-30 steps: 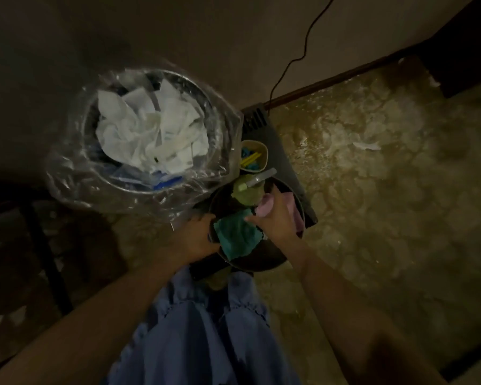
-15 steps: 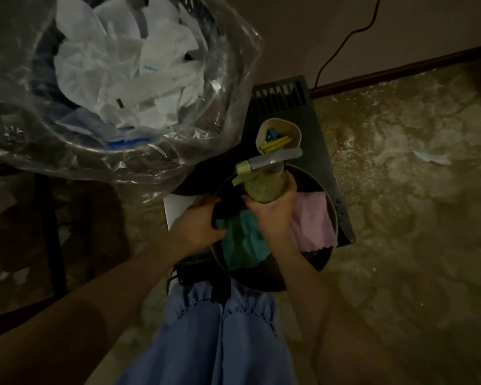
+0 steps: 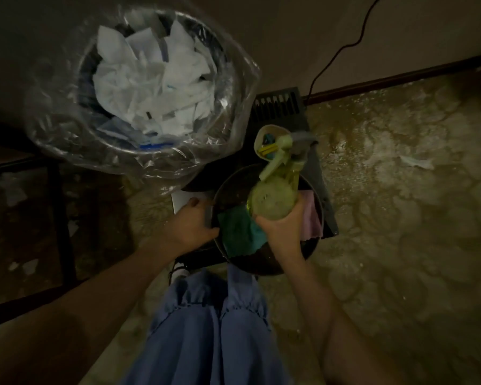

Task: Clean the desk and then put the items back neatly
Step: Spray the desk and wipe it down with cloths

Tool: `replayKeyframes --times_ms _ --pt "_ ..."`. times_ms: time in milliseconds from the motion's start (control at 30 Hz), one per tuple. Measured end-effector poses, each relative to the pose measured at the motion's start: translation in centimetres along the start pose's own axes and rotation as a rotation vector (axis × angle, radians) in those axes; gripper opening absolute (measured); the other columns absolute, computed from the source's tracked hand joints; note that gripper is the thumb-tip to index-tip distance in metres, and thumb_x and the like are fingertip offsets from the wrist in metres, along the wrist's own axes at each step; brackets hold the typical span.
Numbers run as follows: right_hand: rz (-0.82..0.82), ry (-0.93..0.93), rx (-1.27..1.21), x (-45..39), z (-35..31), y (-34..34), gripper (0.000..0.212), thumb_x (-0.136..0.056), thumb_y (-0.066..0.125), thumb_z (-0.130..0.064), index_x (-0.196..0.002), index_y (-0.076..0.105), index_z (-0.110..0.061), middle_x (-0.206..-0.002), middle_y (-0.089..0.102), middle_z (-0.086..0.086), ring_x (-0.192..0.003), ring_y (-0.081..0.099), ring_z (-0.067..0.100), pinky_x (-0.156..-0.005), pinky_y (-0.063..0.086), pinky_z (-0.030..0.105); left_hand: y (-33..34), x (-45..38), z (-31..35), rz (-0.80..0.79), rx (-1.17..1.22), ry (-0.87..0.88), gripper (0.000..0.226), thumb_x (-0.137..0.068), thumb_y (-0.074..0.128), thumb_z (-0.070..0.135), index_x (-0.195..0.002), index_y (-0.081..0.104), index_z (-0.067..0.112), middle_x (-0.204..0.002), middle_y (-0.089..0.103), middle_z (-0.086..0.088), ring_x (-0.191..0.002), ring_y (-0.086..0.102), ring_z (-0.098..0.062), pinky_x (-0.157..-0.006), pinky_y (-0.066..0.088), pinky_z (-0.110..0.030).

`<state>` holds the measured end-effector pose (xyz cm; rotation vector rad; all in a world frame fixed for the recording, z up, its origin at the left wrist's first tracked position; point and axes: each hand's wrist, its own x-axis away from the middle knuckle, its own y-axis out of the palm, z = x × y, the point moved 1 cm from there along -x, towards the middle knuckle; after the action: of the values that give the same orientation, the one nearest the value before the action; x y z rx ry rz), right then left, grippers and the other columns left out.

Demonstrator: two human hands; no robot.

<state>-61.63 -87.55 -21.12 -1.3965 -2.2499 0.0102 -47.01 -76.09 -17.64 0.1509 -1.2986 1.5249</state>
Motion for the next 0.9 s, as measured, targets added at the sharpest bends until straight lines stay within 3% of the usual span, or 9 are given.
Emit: replayKeyframes --times_ms 67,100,200,367,533,667,767,833,900 --pt "0.0 0.047 -0.04 3.1 -2.2 -1.8 0.088 -0.062 0.084 0.004 -0.124 0.029 -0.026 -0.108 0.041 -0.023 -0.095 0.048 -0.016 -0.078 0.038 -0.002 -1.3 2.9 0.5 -0.008 -0.026 0.003 0.052 -0.091 0.06 0.025 -0.137 0.043 0.008 -0.138 0.044 -0.01 -0.125 0.044 -0.024 -0.091 0.035 -0.015" --pt "0.003 0.061 -0.048 4.7 -3.5 -2.6 0.091 -0.062 0.084 0.001 -0.129 0.029 -0.024 -0.112 0.041 -0.022 -0.098 0.047 -0.014 -0.083 0.037 0.001 -1.9 4.4 0.3 0.001 -0.048 0.001 0.054 -0.091 0.06 0.027 -0.138 0.041 0.01 -0.139 0.043 -0.009 -0.125 0.044 -0.023 -0.091 0.034 -0.012" --pt "-0.019 0.057 -0.024 8.9 -7.8 -4.3 0.099 -0.061 0.087 -0.004 -0.14 0.028 -0.014 -0.121 0.04 -0.008 -0.113 0.043 0.008 -0.092 0.037 0.018 -5.0 9.5 -0.1 0.028 -0.007 -0.072 0.067 -0.085 0.066 0.03 -0.143 0.035 0.015 -0.14 0.044 -0.01 -0.123 0.049 -0.025 -0.099 0.04 -0.03" --pt "-0.138 -0.112 0.01 13.6 -16.1 -3.4 0.083 -0.06 0.087 -0.001 -0.126 0.039 -0.015 -0.109 0.047 -0.007 -0.104 0.048 0.011 -0.073 0.036 0.001 -10.2 18.2 -1.4 0.149 -0.006 -0.111 0.065 -0.087 0.063 0.038 -0.141 0.035 0.015 -0.139 0.043 -0.006 -0.121 0.05 -0.023 -0.092 0.042 -0.027" --pt "-0.373 -0.226 -0.018 17.8 -22.4 2.6 0.086 -0.062 0.083 0.007 -0.131 0.034 -0.011 -0.119 0.05 0.002 -0.111 0.051 0.019 -0.09 0.043 0.027 -15.7 26.1 -5.2 0.395 0.093 -0.158 0.067 -0.086 0.062 0.037 -0.143 0.033 0.017 -0.143 0.039 -0.005 -0.127 0.043 -0.022 -0.097 0.04 -0.03" --pt "-0.532 -0.293 0.014 23.1 -24.4 8.5 0.089 -0.063 0.086 -0.004 -0.134 0.034 -0.016 -0.121 0.05 0.002 -0.111 0.051 0.018 -0.091 0.042 0.03 -18.2 32.0 -10.3 0.543 0.248 -0.18 0.062 -0.084 0.066 0.034 -0.139 0.04 0.019 -0.135 0.046 -0.003 -0.12 0.049 -0.019 -0.094 0.043 -0.028" --pt "-0.609 -0.321 0.078 28.1 -24.4 13.5 0.095 -0.049 0.092 -0.025 -0.129 0.04 -0.024 -0.123 0.054 0.002 -0.114 0.054 0.02 -0.098 0.046 0.041 -18.8 36.2 -14.5 0.6 0.343 -0.127 0.059 -0.086 0.065 0.035 -0.137 0.042 0.018 -0.129 0.049 -0.003 -0.114 0.052 -0.016 -0.09 0.043 -0.023" --pt "-0.698 -0.316 0.109 32.1 -23.9 17.0 0.077 -0.055 0.091 -0.02 -0.117 0.047 -0.028 -0.116 0.059 0.0 -0.111 0.058 0.021 -0.095 0.049 0.042 -19.2 39.6 -17.6 0.643 0.399 -0.08 0.058 -0.087 0.064 0.038 -0.137 0.043 0.018 -0.128 0.05 -0.002 -0.113 0.051 -0.015 -0.088 0.042 -0.022" --pt "-0.797 -0.349 0.156 36.2 -23.3 20.5 0.072 -0.064 0.085 -0.007 -0.121 0.044 -0.021 -0.116 0.056 0.0 -0.107 0.058 0.017 -0.089 0.051 0.029 -19.4 43.2 -21.5 0.686 0.452 -0.056 0.057 -0.087 0.063 0.04 -0.136 0.043 0.019 -0.125 0.05 0.0 -0.11 0.051 -0.012 -0.085 0.041 -0.02"
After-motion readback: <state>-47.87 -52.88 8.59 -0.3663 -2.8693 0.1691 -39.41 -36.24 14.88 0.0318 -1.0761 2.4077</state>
